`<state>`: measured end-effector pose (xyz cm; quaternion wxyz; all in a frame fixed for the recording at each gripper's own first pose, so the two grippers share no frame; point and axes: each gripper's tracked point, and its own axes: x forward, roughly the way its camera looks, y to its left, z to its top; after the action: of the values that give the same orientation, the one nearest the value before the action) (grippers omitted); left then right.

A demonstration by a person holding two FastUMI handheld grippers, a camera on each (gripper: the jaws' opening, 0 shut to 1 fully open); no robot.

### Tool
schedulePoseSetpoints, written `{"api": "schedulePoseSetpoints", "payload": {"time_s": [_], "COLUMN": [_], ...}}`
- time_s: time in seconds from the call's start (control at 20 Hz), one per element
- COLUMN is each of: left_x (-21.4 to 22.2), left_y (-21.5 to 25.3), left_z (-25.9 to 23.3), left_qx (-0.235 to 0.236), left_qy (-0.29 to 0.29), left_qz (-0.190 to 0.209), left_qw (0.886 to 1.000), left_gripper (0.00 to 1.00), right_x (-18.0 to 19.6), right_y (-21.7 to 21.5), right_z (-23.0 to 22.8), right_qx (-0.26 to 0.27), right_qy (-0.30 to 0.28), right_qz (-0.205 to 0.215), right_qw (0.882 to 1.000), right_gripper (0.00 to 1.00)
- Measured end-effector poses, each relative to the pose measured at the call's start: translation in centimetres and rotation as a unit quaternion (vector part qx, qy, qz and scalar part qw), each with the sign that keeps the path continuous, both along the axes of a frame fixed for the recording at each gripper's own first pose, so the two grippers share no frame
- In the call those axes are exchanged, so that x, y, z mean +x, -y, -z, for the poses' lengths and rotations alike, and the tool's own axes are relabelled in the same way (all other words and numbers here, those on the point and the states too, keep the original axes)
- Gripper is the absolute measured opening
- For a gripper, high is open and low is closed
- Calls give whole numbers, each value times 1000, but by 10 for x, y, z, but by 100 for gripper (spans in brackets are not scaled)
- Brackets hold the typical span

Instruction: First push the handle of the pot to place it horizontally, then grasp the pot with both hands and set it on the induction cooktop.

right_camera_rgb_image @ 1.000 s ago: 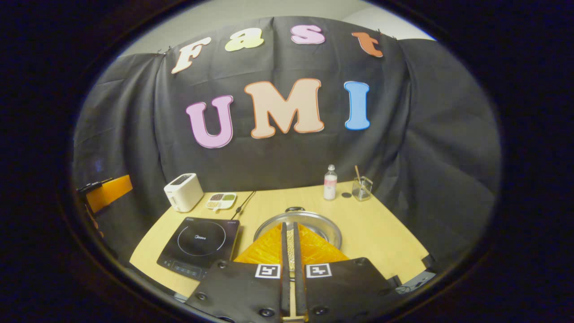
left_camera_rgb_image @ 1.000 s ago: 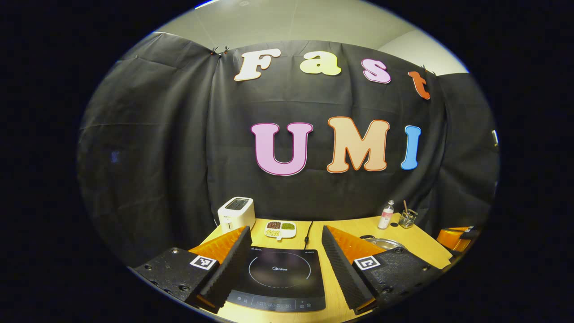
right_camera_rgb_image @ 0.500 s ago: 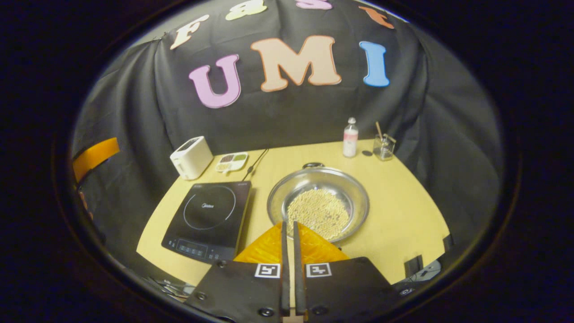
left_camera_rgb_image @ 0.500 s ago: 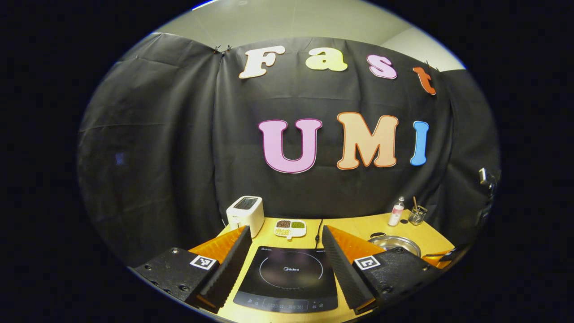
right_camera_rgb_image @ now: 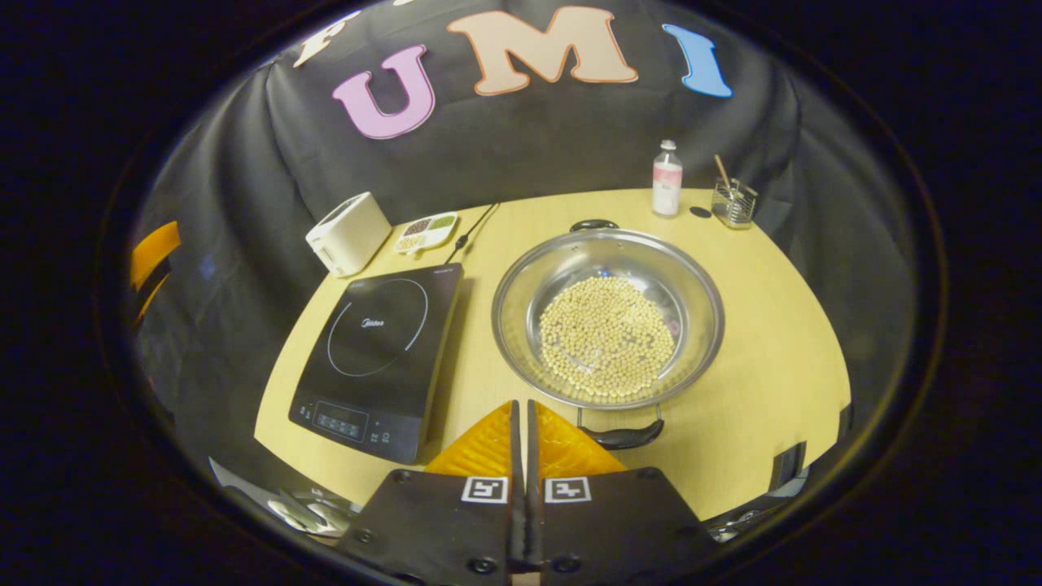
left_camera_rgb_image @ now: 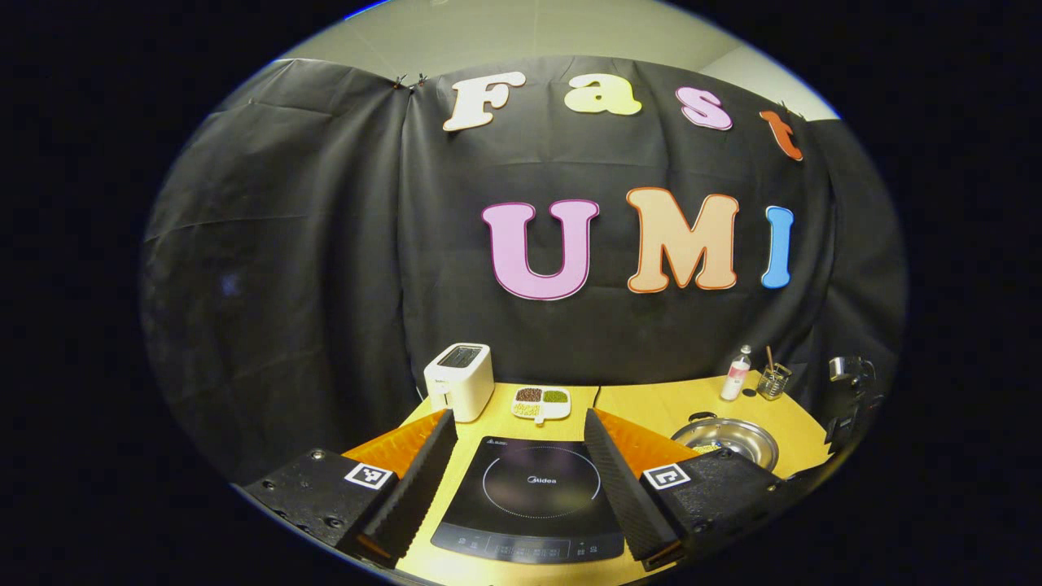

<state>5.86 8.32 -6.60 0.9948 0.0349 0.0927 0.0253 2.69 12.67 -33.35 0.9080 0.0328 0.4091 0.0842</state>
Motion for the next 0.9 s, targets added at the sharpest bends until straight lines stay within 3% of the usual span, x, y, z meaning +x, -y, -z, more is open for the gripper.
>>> {"api": "schedulePoseSetpoints", "payload": {"time_s": [0.7, 0.9], "left_x": [13, 15], "left_y": [-2, 4], "left_z": [11, 14], "left_qx": [13, 11], "left_qy": [-28, -30], "left_qz": [-33, -37], "left_qw": [999, 999], "left_gripper": [94, 94], "right_x": [2, -1], "right_y": [11, 12], "right_z": [81, 86], "right_qx": [-7, 26], "right_qy": [-125, -145], "right_qz": [-2, 12], "right_qw": [992, 989], "right_gripper": [0, 3]}}
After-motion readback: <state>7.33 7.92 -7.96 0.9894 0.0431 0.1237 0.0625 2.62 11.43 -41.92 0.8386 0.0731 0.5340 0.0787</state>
